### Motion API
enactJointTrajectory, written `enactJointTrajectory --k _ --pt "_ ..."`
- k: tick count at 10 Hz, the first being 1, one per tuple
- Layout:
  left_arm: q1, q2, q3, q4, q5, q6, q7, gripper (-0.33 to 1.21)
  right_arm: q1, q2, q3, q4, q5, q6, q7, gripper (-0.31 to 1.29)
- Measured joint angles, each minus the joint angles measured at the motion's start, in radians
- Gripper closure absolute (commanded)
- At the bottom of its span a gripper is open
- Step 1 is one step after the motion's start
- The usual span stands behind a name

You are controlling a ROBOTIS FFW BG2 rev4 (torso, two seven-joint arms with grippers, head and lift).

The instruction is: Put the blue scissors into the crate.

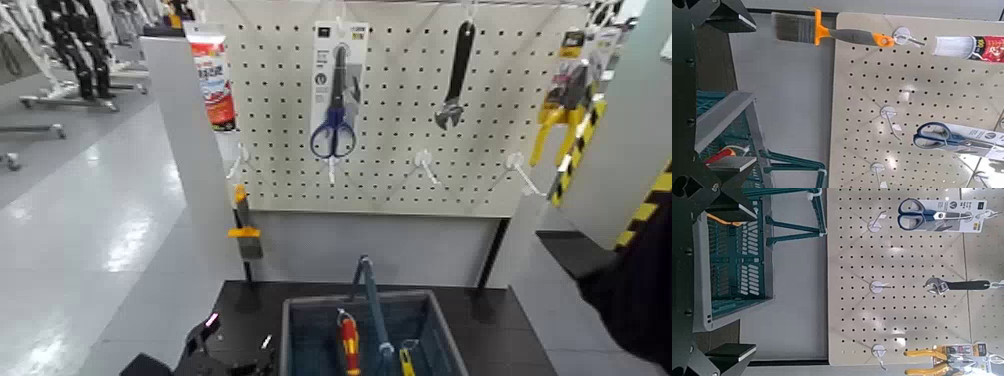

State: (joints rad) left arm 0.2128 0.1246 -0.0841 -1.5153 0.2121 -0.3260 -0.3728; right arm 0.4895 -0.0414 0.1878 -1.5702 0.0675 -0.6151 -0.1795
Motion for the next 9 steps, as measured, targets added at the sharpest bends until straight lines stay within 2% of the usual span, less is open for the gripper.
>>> enactJointTrajectory --k 7,9 --pt "-0.186 0.053 -0.014 -0.164 0.107 0.275 -0.172 0.13 -0.003 0.001 0.005 0.001 0.000 0.000 0.000 0.13" --pt "-0.236 0.066 -0.034 -0.177 0.118 0.297 -0.175 0.13 -0.006 0.002 0.005 0.002 0.000 0.000 0.000 0.13"
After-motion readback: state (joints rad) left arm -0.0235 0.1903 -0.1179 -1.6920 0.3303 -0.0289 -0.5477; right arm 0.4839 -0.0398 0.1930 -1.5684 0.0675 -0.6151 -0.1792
